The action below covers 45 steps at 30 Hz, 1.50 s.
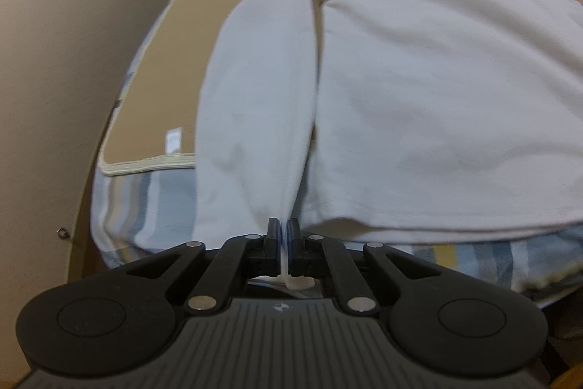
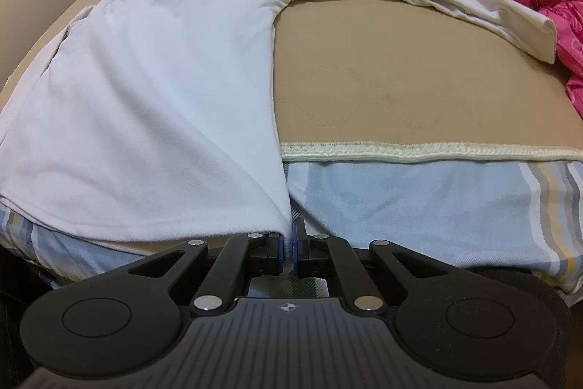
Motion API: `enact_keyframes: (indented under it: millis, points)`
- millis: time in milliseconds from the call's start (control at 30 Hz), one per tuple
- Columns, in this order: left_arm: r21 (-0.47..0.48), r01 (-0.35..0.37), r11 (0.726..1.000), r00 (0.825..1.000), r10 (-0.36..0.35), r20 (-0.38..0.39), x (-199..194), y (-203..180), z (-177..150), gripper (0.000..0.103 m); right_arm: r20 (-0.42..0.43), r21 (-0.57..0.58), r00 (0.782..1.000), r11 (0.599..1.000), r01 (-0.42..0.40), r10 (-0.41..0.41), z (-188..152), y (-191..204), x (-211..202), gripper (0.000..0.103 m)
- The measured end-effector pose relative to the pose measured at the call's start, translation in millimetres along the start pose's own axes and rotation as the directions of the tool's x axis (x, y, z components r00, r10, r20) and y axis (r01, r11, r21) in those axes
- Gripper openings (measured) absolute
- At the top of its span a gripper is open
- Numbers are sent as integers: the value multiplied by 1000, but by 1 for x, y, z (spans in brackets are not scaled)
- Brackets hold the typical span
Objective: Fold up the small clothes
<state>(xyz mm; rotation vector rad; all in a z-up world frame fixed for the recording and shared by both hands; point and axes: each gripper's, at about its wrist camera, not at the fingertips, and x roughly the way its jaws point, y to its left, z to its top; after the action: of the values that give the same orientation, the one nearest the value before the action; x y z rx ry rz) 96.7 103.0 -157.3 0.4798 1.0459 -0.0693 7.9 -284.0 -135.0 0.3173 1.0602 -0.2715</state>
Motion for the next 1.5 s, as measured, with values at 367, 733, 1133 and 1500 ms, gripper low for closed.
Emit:
enact_keyframes:
  millis: [367,733,1133,1500]
  points:
    - [4,115,993,993,-115,13,16,6,-10,53,-28,-1,999,1000,15,-15,1,3,6,4]
    - [386,-70,920,975,-19,222,5,-48,-10,52,-61,15,998,1000,26,-25,1,1,12,5]
    - [224,-79,971,968,21,248,-36,-12,3,4,-54,-41,998,999,23,-25,12,7,-5,4]
    - [297,-77,952,991,40,128,-23,-40,-21,4,-96,-150,994,988,42,-57,5,-7,-17,4]
